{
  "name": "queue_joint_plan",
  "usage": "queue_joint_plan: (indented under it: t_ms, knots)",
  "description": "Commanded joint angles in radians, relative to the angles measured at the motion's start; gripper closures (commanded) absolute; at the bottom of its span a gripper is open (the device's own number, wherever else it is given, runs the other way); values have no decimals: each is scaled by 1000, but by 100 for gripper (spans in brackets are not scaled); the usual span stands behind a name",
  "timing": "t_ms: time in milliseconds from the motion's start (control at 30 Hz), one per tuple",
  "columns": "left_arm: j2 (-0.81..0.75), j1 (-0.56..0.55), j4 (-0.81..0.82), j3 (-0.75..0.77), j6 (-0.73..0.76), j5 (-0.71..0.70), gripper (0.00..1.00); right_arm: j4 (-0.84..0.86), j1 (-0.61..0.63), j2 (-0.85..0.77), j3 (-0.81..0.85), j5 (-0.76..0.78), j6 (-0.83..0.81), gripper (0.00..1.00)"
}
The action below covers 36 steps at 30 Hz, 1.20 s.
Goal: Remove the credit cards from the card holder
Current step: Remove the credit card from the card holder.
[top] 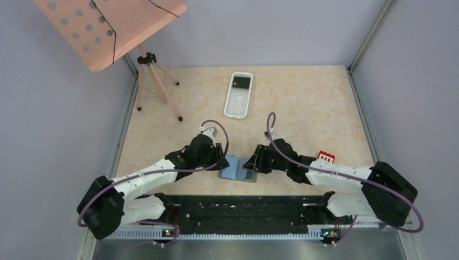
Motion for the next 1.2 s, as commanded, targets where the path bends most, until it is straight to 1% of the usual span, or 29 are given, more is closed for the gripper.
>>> queue_joint_plan:
  t_ms: [0, 100, 233, 433, 567, 700, 767, 867, 1033, 1167]
  knots:
    - [38, 28, 24, 14, 25, 19, 64, 15, 15, 16, 56, 18, -6, 67]
    - [71, 61, 32, 10, 33, 61, 68, 9, 14, 15, 60, 23, -4, 67]
    - [82, 90, 32, 0, 52, 78, 68, 2, 15, -1, 53, 43, -1, 67]
    - [91, 121, 31, -10, 73, 80, 60, 16, 15, 7, 41, 40, 2, 67]
    - [122, 150, 31, -9, 87, 91, 59, 33, 15, 10, 32, 37, 8, 68]
    - [162, 158, 59, -11, 97, 122, 59, 15, 15, -2, 31, 47, 5, 68]
    - [189, 157, 73, -7, 94, 145, 62, -1, 15, -17, 25, 58, 2, 68]
    - [231, 157, 104, -5, 86, 211, 71, -17, 14, -51, 10, 89, -1, 68]
    - [252, 153, 249, -57, 30, 300, 84, -65, 9, -77, 8, 109, -17, 68]
    - [287, 135, 299, -68, -2, 340, 88, -157, 3, -91, 16, 167, -40, 67]
